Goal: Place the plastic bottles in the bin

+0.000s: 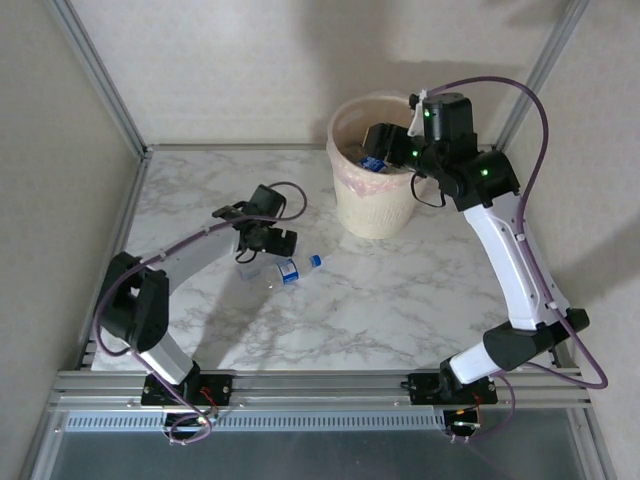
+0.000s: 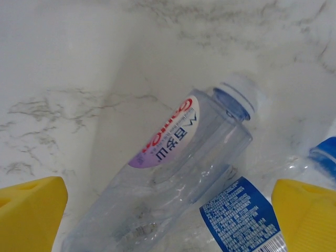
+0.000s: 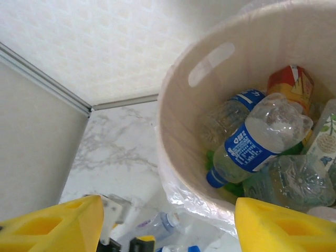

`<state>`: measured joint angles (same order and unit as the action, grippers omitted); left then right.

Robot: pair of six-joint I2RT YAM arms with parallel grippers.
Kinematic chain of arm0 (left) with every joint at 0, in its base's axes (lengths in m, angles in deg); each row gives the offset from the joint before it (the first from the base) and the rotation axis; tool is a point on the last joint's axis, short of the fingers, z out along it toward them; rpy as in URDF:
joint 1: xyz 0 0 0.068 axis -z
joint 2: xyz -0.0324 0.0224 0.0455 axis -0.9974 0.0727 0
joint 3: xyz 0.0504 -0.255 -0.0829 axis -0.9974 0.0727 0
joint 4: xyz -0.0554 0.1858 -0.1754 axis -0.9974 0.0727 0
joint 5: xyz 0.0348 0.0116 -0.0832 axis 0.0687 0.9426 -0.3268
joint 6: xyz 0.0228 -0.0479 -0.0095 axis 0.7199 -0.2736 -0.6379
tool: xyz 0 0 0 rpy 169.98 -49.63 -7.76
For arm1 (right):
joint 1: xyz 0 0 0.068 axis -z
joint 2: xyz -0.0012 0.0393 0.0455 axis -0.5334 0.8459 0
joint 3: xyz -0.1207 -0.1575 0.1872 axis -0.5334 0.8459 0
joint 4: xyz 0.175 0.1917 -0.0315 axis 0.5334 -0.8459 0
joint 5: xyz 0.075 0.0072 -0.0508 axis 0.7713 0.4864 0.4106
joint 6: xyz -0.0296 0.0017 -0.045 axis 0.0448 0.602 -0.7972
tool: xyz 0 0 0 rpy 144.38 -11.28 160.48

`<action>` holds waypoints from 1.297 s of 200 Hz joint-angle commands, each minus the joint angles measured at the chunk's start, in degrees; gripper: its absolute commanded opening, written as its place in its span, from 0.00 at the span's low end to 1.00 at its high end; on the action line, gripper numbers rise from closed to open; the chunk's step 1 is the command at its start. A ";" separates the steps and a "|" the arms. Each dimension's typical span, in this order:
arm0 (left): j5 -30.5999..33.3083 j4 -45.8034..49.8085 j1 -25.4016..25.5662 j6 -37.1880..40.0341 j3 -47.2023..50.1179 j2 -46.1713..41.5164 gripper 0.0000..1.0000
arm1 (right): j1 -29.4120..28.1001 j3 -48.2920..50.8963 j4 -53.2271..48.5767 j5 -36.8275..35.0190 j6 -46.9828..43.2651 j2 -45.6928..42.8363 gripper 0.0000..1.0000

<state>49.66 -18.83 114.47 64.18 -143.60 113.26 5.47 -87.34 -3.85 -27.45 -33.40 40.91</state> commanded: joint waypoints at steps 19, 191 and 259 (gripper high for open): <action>6.23 0.48 0.71 2.50 -0.12 5.62 1.00 | -0.73 -0.67 1.42 1.22 1.10 0.47 0.68; 0.95 -1.59 -6.42 -4.38 -6.89 17.24 0.82 | -4.08 7.14 2.87 -1.49 3.46 -5.12 0.57; -1.14 -2.18 -9.18 -7.43 -6.63 14.69 0.67 | -5.05 9.16 4.89 -1.97 3.98 -7.72 0.54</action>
<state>49.68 -21.25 106.63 58.72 -149.55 129.94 1.43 -80.04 -1.35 -28.19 -30.38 36.15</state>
